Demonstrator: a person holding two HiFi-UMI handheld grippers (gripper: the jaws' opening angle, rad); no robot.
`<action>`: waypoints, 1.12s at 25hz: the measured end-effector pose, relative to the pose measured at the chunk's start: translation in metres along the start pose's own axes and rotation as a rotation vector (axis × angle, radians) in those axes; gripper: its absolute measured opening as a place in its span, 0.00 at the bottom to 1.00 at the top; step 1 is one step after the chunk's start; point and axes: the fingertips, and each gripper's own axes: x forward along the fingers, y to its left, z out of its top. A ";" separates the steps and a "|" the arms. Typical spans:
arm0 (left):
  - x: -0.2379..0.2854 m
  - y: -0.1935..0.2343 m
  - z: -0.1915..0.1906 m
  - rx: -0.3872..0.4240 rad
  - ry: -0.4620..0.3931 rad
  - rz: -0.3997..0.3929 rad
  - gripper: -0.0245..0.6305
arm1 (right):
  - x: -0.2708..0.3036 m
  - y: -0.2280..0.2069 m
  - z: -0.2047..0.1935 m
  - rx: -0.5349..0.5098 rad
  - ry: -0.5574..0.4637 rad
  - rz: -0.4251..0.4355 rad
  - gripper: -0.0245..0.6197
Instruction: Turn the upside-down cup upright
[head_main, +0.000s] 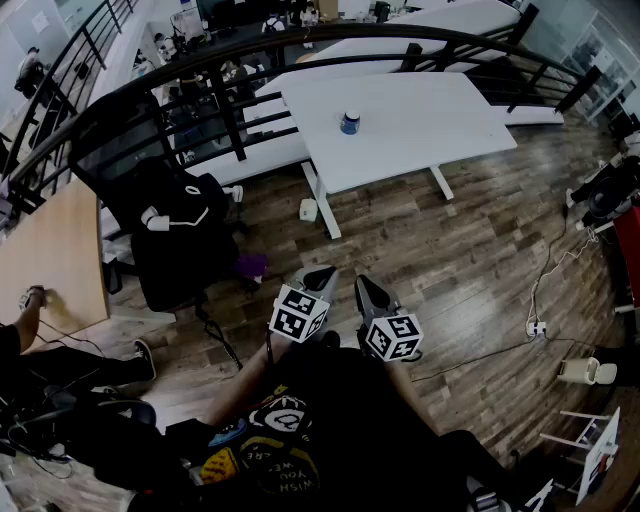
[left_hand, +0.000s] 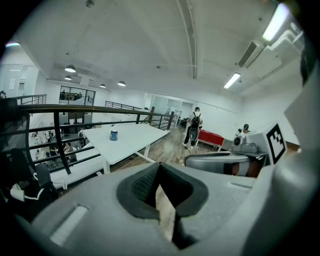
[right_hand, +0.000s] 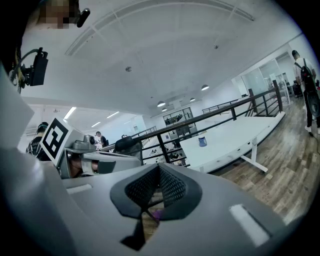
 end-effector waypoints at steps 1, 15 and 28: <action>0.000 -0.001 -0.001 0.000 0.004 -0.003 0.04 | 0.000 0.000 0.000 -0.001 0.000 0.001 0.04; -0.009 0.019 -0.011 -0.024 0.031 0.028 0.04 | 0.023 0.015 -0.005 -0.011 0.030 0.037 0.04; 0.002 0.061 -0.016 -0.021 0.051 -0.013 0.04 | 0.058 0.007 -0.022 0.086 0.057 -0.042 0.04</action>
